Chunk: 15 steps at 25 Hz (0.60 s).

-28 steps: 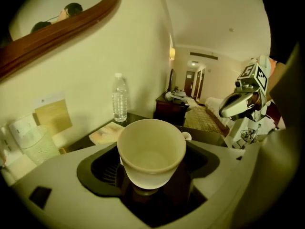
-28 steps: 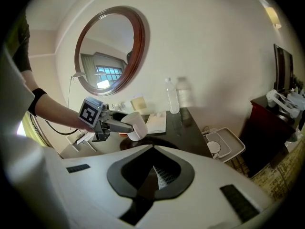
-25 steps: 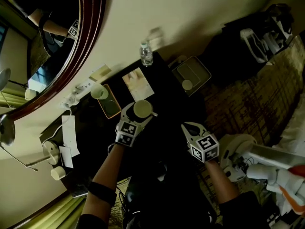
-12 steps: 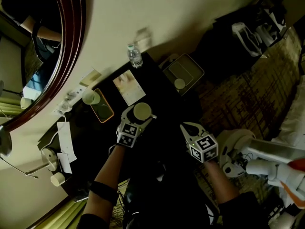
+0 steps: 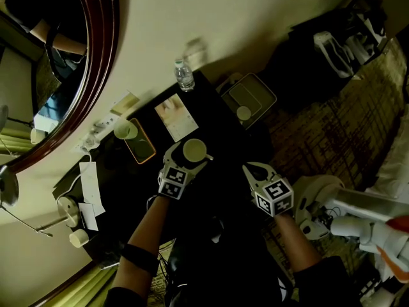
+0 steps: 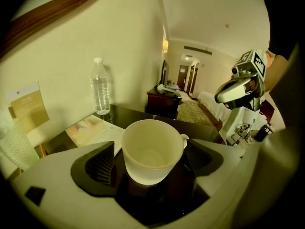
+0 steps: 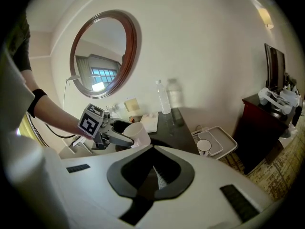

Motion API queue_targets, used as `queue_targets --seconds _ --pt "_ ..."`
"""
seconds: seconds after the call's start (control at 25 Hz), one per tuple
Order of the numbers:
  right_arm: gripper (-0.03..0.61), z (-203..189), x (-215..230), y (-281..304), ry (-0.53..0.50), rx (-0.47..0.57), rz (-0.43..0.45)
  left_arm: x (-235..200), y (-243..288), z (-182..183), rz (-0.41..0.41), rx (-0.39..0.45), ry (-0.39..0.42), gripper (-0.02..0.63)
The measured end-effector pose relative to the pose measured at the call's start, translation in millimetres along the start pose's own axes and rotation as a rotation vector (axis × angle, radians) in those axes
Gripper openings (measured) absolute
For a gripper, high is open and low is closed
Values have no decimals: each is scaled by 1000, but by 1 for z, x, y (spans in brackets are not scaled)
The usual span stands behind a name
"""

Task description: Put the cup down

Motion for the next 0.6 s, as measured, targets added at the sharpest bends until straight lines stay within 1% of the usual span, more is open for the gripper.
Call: queue_targets --seconds 0.2,0.36,0.4,0.52,0.56,0.6 --pt "5 9 2 -3 -13 17 -3 -2 -33 0 32 -2 -16 471" --pt "5 19 -2 -7 -36 46 18 11 -84 4 70 25 -89 469" --pt "5 23 -5 -7 -43 49 23 16 -96 4 72 29 -96 464" --pt "5 37 -15 -5 -67 56 37 24 -128 -2 85 47 -105 392" --pt "5 40 -17 -3 -75 62 44 26 -138 -3 99 60 -113 353" --pt "5 44 -20 0 -84 67 53 26 -150 -4 117 76 -123 288"
Point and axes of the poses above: the fingertips, and each gripper's own axes: y forward along the fingers, x to its right, z out of its top, the point moved 4 cm from there along -y, backward along the fingers, and after that the axes turned 11 degrees about -x, right-handed, at the moved point
